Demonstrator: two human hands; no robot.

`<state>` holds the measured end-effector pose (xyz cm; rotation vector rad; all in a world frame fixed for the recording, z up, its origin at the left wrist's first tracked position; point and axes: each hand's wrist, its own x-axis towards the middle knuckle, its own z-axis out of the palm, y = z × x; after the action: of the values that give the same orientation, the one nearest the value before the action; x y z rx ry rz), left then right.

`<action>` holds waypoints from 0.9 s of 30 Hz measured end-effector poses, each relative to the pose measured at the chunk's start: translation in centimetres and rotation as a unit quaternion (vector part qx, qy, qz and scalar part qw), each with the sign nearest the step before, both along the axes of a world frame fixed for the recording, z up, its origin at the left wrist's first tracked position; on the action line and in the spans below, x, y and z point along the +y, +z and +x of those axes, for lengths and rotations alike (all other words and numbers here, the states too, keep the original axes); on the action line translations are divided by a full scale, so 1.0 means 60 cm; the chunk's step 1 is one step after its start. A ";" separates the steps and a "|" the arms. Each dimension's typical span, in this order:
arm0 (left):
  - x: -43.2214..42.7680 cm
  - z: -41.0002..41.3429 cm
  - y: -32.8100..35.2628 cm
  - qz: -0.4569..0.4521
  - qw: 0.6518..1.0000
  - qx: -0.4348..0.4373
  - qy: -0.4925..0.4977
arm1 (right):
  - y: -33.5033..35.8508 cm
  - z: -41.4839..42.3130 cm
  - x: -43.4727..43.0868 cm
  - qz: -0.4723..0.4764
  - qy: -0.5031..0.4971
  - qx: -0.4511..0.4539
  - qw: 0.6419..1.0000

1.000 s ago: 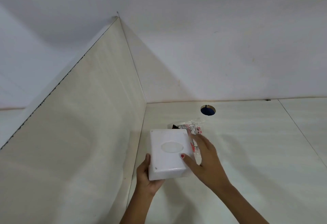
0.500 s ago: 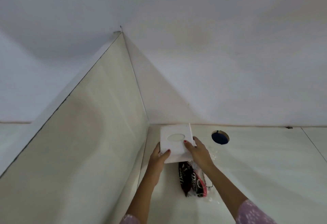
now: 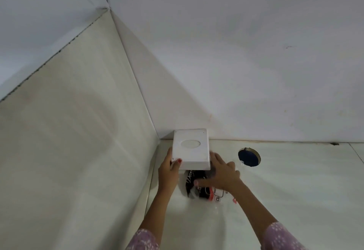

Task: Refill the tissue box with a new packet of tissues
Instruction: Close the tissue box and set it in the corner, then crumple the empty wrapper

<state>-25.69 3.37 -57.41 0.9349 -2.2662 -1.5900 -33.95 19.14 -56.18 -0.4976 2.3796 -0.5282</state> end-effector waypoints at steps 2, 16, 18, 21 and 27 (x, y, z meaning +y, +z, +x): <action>0.007 0.003 0.004 -0.004 1.000 0.006 0.009 | -0.023 0.031 0.027 0.059 0.062 0.058 0.995; 0.051 0.003 0.017 -0.093 0.993 -0.015 0.072 | -0.038 0.109 0.123 0.091 0.095 0.123 0.984; 0.037 0.000 0.016 -0.088 0.994 -0.032 0.048 | -0.034 0.111 0.118 0.088 0.083 0.143 0.982; 0.032 -0.003 0.023 -0.074 0.996 -0.052 0.023 | -0.025 0.115 0.110 0.051 0.041 0.169 0.984; 0.121 0.099 0.081 0.059 0.995 0.083 -0.018 | 0.043 0.148 0.133 -0.173 -0.157 0.080 0.969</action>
<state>-19.77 10.65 -52.56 0.7610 -2.1093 -1.7626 -25.10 27.10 -53.60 -0.3195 2.5460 -1.0955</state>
